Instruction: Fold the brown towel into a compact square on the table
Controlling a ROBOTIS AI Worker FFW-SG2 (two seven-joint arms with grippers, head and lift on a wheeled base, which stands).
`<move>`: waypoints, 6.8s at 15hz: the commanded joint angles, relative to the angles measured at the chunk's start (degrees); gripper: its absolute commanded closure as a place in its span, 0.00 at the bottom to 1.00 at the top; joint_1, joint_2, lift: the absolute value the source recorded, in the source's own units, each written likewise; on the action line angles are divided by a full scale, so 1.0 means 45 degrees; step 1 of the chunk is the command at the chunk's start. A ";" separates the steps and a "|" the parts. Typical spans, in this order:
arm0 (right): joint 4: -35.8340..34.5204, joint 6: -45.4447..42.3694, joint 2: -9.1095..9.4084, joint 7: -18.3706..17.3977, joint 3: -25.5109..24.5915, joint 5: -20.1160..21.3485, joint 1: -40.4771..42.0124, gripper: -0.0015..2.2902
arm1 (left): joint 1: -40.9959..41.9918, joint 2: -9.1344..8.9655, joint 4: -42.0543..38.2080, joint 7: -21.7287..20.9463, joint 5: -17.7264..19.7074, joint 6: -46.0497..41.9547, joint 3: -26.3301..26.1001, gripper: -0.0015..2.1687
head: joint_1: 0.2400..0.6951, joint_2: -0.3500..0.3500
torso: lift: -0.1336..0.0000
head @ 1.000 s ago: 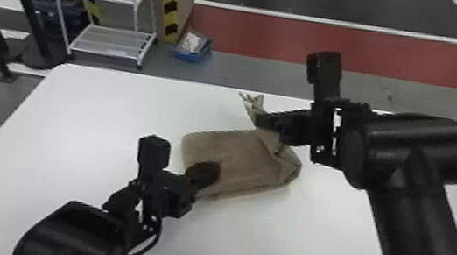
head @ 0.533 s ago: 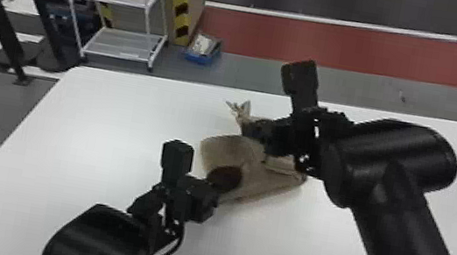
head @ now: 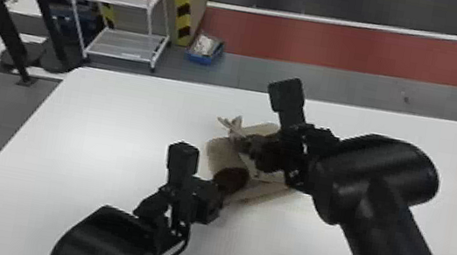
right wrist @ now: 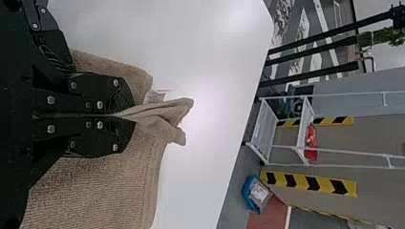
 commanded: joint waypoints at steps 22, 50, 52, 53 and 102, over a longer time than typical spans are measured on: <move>-0.8214 0.0139 -0.0332 0.0184 -0.3837 -0.0937 0.6448 0.85 | 0.0034 0.0020 -0.0053 0.0021 0.0196 -0.0260 0.0253 0.99 | 1.00 0.59 | 0.08; -0.2276 -0.0564 -0.0176 0.0614 -0.6200 -0.0234 0.3655 0.85 | 0.1714 0.1114 -0.4487 0.0295 0.0314 0.1654 0.0312 0.99 | 1.00 0.39 | 0.08; -0.1807 -0.0564 -0.0176 0.0614 -0.6376 -0.0273 0.3342 0.85 | 0.1557 0.1231 -0.4448 0.0373 0.0548 0.1615 0.0683 0.99 | 1.00 0.38 | 0.08; -0.1593 -0.0564 -0.0176 0.0614 -0.6434 -0.0351 0.3206 0.85 | 0.1538 0.1251 -0.4428 0.0412 0.0646 0.1615 0.0956 0.99 | 1.00 0.38 | 0.08; -0.3604 -0.2049 -0.0058 -0.0011 -0.4462 -0.0937 0.5667 0.85 | 0.1108 0.0997 -0.2065 0.0920 0.1056 -0.1432 0.3847 0.99 | 1.00 0.82 | 0.08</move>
